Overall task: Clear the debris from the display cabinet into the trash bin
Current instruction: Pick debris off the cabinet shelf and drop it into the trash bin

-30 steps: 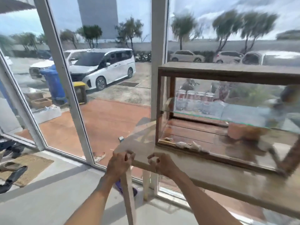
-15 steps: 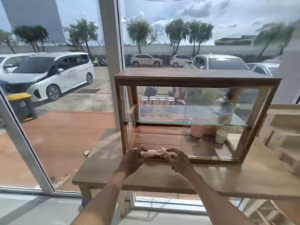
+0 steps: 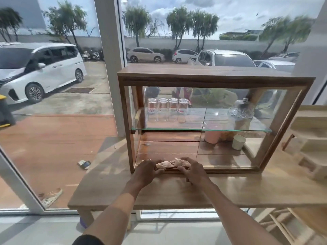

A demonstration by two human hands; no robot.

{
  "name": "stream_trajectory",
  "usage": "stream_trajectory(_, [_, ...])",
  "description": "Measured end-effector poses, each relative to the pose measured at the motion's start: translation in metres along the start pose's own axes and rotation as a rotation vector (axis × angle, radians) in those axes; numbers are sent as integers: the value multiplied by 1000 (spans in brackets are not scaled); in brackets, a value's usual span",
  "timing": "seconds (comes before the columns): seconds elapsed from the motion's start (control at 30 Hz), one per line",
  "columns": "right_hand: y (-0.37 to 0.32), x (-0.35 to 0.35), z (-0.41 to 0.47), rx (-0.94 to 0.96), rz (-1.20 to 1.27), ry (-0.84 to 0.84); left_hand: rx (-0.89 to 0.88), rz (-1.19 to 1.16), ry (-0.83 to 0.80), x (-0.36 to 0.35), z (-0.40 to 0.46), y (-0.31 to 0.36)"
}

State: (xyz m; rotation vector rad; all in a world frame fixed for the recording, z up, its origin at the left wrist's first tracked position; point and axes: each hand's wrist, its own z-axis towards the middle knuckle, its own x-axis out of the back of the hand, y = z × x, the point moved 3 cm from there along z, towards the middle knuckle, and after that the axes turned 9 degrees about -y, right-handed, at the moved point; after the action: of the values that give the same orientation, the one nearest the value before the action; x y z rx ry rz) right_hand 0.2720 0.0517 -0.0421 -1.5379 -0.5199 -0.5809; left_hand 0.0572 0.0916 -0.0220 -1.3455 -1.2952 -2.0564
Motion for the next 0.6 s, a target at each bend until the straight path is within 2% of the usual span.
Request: stream_trajectory(0.6, [-8, -3, 9, -41, 81, 82, 46, -57, 99, -7, 4, -6])
